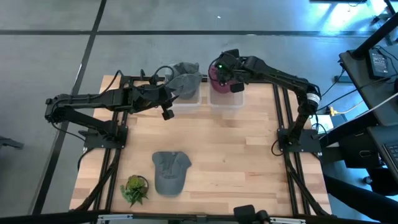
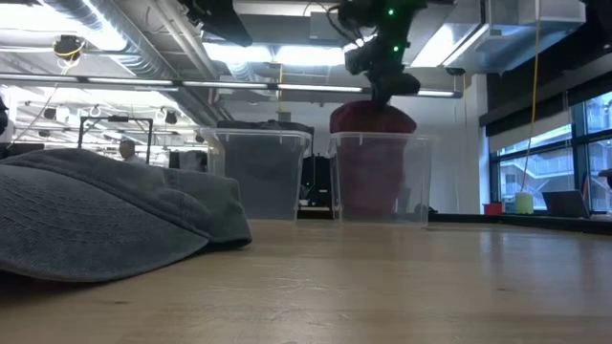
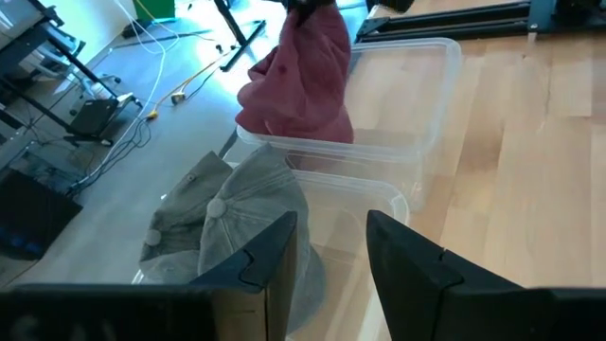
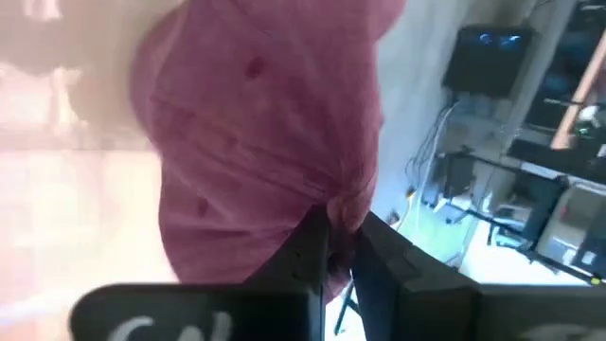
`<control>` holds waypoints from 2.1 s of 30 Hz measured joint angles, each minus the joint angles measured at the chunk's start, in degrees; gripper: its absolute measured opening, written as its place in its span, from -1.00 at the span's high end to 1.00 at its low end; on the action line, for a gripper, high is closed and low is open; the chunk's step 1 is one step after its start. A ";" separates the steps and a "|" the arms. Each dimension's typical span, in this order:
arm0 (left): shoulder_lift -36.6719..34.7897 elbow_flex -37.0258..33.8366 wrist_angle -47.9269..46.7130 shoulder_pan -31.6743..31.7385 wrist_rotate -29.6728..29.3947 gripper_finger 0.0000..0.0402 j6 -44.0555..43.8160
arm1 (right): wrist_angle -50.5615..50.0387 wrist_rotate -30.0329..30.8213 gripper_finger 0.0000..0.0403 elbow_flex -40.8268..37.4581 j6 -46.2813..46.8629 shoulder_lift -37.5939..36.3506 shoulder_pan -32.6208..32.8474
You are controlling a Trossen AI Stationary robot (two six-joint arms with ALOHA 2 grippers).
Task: Pick & Place hat
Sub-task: Put the red cap into the right transparent bin
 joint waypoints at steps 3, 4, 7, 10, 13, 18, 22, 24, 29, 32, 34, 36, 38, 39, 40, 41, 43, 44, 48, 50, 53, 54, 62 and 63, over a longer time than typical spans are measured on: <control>0.00 0.00 -0.01 0.00 0.00 0.38 0.00 | 3.56 -2.78 0.84 -1.90 -2.13 -0.29 -0.08; 0.00 0.00 0.00 0.00 0.03 0.38 0.00 | 4.62 -3.11 0.84 -2.67 -2.89 -0.35 -0.08; 0.00 0.00 -0.02 0.00 0.04 0.39 -0.02 | 7.37 -3.77 0.81 -4.39 -3.68 -0.11 -0.20; 0.00 0.00 -0.02 0.00 0.04 0.40 -0.02 | 7.76 -3.84 0.76 -4.95 -3.68 -0.22 -0.47; 0.00 0.00 -0.01 0.00 0.04 0.39 -0.02 | 7.10 -5.94 0.73 -5.55 -2.64 -0.20 -1.24; 0.00 0.00 0.00 0.00 0.04 0.39 -0.21 | 6.81 -11.75 0.71 -5.56 -1.93 -0.22 -2.75; 0.00 0.00 -0.02 0.00 0.04 0.41 -0.22 | 7.01 -14.75 0.67 -5.55 -1.91 -0.22 -4.11; 0.00 0.00 -0.01 0.00 0.04 0.41 -0.22 | 7.56 -15.46 0.61 -5.55 -1.46 -0.22 -4.81; 0.00 0.00 0.00 0.00 0.04 0.40 -0.20 | 10.03 -15.82 0.34 -5.53 0.99 -0.22 -6.63; 0.00 0.00 -0.05 0.00 0.04 0.41 -0.20 | 11.54 -16.50 0.16 -5.53 3.46 -0.22 -7.72; 0.00 0.00 -0.28 0.00 0.03 0.42 -0.21 | 11.89 -18.80 0.07 -5.51 5.56 -0.22 -8.72; 0.00 0.00 -0.78 0.00 0.04 0.42 -0.57 | 11.84 -20.38 0.01 -5.51 7.09 -0.22 -9.86; 0.00 0.00 -1.20 0.00 0.03 0.42 -1.08 | 11.82 -20.78 -0.04 -5.51 7.59 -0.19 -10.97; 0.00 0.00 -1.35 0.00 0.04 0.42 -1.23 | 11.93 -20.76 -0.05 -5.51 7.91 -0.04 -11.43; 0.00 0.00 -1.46 0.00 0.04 0.42 -1.47 | 12.14 -20.95 -0.06 -5.51 8.48 0.03 -11.97; 0.00 0.00 -1.54 0.00 0.07 0.42 -1.51 | 12.30 -21.74 -0.07 -5.51 8.76 0.11 -12.53; 0.00 0.00 -1.62 0.00 0.44 0.42 -1.55 | 12.59 -24.05 -0.07 -5.51 8.80 0.13 -13.45; 0.00 0.00 -1.66 0.00 0.63 0.42 -1.55 | 12.85 -25.06 -0.07 -5.50 8.80 0.14 -13.85; 0.00 0.00 -1.68 0.00 2.01 0.41 -1.60 | 12.96 -26.05 -0.08 -5.49 8.96 0.22 -15.14; 0.00 0.00 -1.67 0.00 2.08 0.40 -1.61 | 13.46 -26.87 -0.08 -5.49 9.41 0.44 -15.77; 0.00 0.00 -1.68 0.00 2.08 0.40 -1.68 | 13.79 -29.07 -0.08 -5.49 11.10 0.55 -16.21; 0.00 0.00 -1.68 0.00 2.12 0.41 -1.68 | 13.75 -29.58 -0.08 -5.49 11.26 0.48 -16.21; 0.00 0.00 -1.70 0.01 2.05 0.41 -1.61 | 13.46 -30.18 -0.08 -5.49 14.95 -0.13 -16.17; 0.00 0.00 -1.70 0.00 2.05 0.41 -1.60 | 13.46 -30.20 -0.08 -5.49 15.39 -0.13 -16.26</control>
